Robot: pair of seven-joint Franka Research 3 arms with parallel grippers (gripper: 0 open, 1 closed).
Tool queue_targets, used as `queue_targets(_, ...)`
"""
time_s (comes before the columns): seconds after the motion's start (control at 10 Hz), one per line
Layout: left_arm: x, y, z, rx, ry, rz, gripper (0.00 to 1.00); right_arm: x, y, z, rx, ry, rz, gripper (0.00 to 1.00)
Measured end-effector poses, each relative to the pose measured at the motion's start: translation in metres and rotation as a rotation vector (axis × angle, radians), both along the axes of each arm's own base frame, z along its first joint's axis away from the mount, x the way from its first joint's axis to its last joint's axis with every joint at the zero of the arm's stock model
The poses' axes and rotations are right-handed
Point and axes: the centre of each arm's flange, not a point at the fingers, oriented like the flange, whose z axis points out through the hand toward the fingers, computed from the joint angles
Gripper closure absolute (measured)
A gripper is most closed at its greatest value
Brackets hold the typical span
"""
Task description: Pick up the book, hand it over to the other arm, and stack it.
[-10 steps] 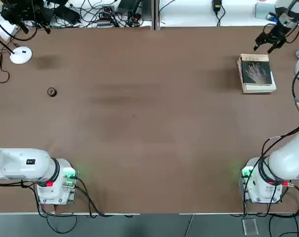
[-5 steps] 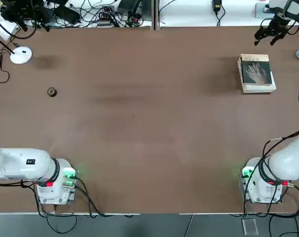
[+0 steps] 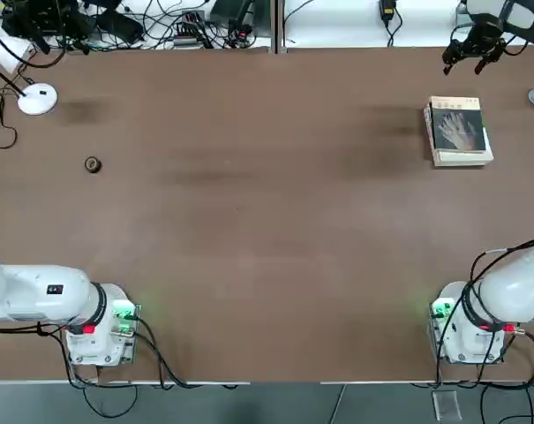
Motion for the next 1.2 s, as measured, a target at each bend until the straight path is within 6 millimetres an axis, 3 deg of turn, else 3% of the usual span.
queue_targets(0.4, 0.006, -0.002, 0.003, -0.002, -0.008, -0.004, 0.0, -0.013, 0.014, 0.044, -0.007, -0.03, 0.017, 0.0)
queue_targets(1.2, 0.01, -0.002, 0.019, -0.006, -0.042, -0.004, 0.0, -0.057, 0.011, 0.13, 0.001, -0.083, 0.161, 0.0)
